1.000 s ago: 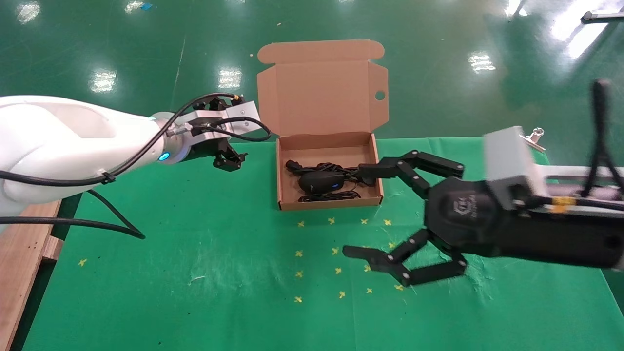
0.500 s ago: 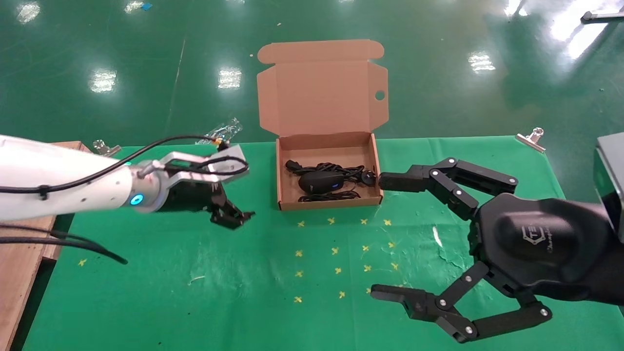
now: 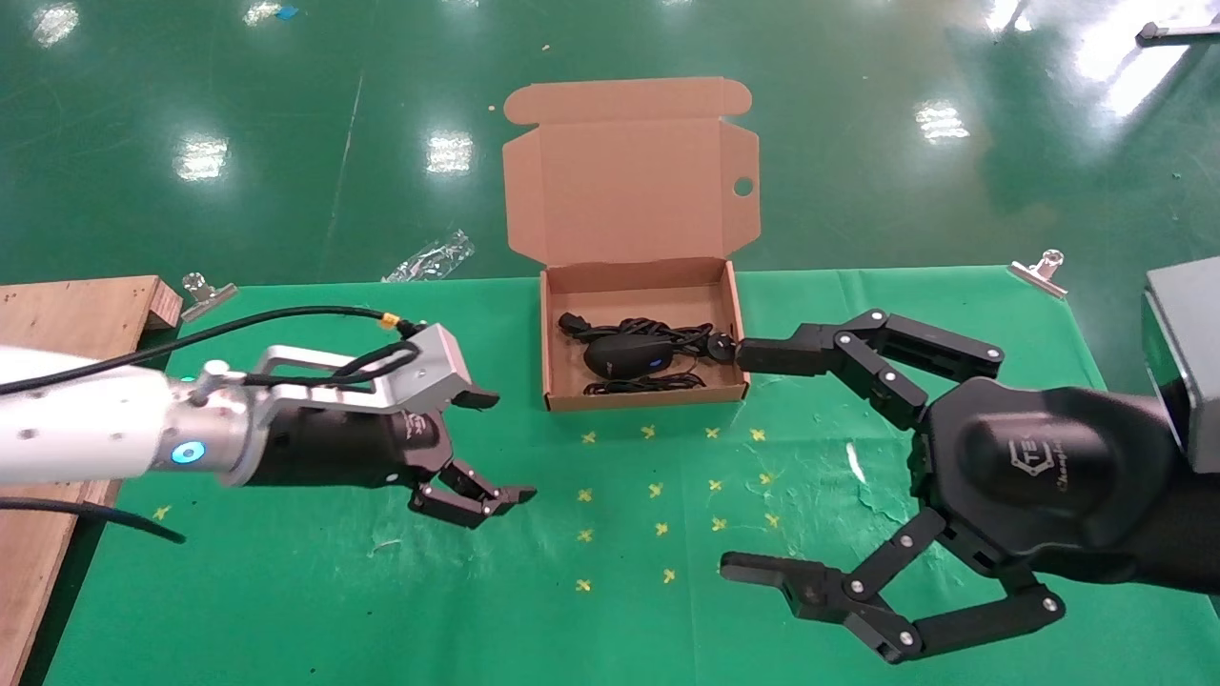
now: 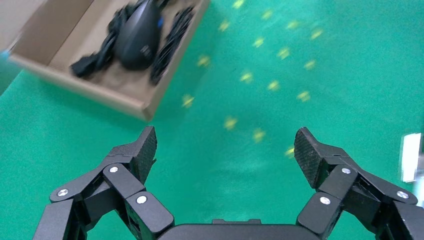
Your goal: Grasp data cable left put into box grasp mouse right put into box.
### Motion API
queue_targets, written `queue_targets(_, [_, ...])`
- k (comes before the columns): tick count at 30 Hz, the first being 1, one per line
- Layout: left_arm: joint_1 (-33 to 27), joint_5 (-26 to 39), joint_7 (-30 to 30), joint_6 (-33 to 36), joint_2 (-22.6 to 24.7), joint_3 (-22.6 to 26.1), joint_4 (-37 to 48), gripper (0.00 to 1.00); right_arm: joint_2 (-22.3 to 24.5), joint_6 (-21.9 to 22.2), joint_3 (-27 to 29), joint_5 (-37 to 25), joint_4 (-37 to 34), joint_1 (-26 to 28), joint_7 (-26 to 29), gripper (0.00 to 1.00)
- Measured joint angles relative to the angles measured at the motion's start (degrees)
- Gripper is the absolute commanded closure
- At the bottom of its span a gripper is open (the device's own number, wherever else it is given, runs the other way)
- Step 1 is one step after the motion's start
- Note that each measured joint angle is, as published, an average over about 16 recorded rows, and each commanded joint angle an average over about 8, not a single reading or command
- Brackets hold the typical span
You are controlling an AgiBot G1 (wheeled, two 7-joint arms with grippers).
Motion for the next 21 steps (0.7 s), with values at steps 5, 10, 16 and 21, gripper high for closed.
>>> queue_targets(5, [2.64,-7.89,3.95,2.96,-2.15,-4.13,-0.28,0.00,0.01,0.01,-0.02,0.02,0.00,0.01,-0.01,0.00])
queue_targets(10, [5.28,-15.76,7.88,5.91,-4.30,-8.24,-0.56,0.00,0.02,0.02,-0.04,0.03,0.00,0.01,-0.02,0.00])
queue_targets(16, [8.44,-25.21,12.60,9.46,-6.87,-13.19,-0.90,0.00,0.03,0.03,-0.07,0.05,0.00,0.02,-0.04,0.00])
queue_targets(21, [11.08,-33.10,16.54,12.42,-9.02,-17.31,-1.18,0.00,0.04,0.04,-0.09,0.06,0.00,0.02,-0.05,0.00])
